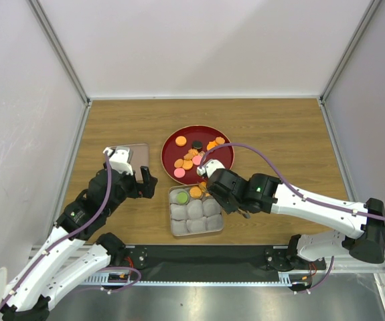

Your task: Pack the cookies

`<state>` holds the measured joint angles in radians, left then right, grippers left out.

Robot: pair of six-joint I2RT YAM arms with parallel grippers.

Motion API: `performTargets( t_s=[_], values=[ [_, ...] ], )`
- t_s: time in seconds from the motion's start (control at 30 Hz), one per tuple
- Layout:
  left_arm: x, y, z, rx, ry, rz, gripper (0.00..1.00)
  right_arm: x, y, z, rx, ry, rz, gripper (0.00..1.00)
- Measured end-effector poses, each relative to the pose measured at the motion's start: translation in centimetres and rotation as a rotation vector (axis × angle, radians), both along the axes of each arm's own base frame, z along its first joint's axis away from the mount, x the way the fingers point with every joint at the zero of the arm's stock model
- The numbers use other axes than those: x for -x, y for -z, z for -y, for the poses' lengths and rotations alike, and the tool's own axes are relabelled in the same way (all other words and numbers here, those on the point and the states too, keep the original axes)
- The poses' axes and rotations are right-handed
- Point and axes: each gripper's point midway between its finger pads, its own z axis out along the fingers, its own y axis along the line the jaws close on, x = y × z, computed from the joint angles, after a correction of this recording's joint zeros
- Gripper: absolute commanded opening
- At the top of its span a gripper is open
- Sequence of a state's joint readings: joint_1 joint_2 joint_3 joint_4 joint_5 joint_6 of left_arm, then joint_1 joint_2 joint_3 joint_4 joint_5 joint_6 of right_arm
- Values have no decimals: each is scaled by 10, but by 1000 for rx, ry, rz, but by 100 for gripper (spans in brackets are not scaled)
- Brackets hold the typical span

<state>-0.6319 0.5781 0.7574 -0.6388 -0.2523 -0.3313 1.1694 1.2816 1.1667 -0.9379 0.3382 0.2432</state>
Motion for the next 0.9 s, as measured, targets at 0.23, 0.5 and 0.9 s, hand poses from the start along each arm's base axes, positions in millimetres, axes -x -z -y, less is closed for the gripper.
performTargets(
  t_s=[0.23,0.5,0.9],
  values=[
    [0,0,0,-2,0,2,100,2,0,3,13,5,5,15],
    [1,0,1,-3,5,2,100,5,1,5,23,4,2,16],
    [2,0,3,-3,14,2,100,5,1,5,23,5,2,22]
  ],
)
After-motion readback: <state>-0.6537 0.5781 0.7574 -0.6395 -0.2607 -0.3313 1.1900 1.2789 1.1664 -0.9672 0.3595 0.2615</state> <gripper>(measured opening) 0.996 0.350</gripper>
